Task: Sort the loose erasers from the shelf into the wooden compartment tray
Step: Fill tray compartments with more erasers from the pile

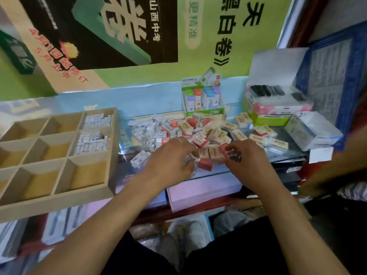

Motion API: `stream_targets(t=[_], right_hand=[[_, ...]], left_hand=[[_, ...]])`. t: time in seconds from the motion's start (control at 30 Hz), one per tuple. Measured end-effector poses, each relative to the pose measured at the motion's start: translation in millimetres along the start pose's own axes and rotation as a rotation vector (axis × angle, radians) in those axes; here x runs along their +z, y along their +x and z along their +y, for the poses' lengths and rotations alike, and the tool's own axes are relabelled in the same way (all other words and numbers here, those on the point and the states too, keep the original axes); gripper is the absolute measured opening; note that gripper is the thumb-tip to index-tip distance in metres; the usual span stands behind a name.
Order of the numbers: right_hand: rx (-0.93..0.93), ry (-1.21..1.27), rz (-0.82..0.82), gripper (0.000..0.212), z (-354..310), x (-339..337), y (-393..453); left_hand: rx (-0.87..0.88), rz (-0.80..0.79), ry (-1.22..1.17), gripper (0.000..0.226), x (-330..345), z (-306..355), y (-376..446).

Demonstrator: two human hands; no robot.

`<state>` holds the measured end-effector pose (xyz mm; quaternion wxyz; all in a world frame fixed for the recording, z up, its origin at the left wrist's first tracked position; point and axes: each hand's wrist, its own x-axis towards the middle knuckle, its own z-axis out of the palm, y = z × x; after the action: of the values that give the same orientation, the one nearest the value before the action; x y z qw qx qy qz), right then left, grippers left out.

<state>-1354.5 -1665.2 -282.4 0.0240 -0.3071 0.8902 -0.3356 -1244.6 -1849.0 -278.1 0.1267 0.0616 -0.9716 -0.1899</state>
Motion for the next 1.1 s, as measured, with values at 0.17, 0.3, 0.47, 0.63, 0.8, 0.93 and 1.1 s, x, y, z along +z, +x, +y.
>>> stream_targets(t=[0.17, 0.3, 0.47, 0.63, 0.8, 0.93, 1.1], right_hand=[[0.065, -0.058, 0.055, 0.015, 29.7, -14.8, 2.2], [0.129, -0.131, 0.203, 0.029, 55.9, -22.9, 13.0], [0.321, -0.298, 0.140, 0.047, 92.0, -42.7, 33.6], [0.306, -0.314, 0.154, 0.044, 116.4, -45.8, 32.4], [0.192, -0.128, 0.313, 0.037, 127.7, -47.5, 26.9], [0.081, -0.072, 0.234, 0.041, 119.8, -48.5, 37.1], [0.103, -0.116, 0.081, 0.034, 113.0, -48.9, 55.9]], left_hand=[[0.111, -0.008, 0.003, 0.025, 22.0, 27.4, 32.9], [0.178, 0.000, 0.009, 0.024, 36.5, 47.8, 61.8], [0.173, -0.032, 0.021, 0.032, 60.7, 59.8, 99.4], [0.120, -0.157, 0.199, 0.043, 79.8, 68.6, 137.7], [0.105, -0.156, 0.165, 0.035, 91.4, 74.6, 147.4], [0.057, -0.108, 0.092, 0.048, 93.1, 75.8, 145.6], [0.122, 0.067, -0.027, 0.052, 79.8, 70.7, 137.8]])
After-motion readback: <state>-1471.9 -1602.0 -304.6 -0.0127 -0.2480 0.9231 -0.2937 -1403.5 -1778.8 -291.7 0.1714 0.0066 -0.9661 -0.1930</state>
